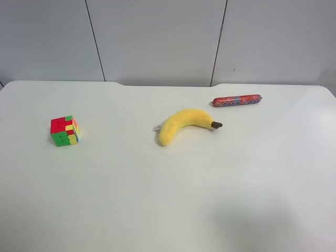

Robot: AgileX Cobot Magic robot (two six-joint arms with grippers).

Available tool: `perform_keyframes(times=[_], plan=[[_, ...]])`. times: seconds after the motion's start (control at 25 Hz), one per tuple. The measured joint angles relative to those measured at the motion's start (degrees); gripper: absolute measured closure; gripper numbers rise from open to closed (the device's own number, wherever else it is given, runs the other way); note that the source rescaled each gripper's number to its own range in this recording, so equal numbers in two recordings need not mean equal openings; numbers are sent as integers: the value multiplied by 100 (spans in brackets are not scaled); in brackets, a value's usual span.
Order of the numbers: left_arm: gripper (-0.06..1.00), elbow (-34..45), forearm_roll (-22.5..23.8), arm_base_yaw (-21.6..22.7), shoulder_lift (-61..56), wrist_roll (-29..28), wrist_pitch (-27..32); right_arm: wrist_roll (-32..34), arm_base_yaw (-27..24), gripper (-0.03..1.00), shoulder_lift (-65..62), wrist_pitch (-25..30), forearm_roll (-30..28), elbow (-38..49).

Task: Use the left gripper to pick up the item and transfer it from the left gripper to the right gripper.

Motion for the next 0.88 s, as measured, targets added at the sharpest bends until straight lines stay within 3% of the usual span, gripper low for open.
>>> perform_keyframes(times=[0.88], plan=[[-6,0,0,0,0,-6,0,0,0,-3,0,0,0,0]])
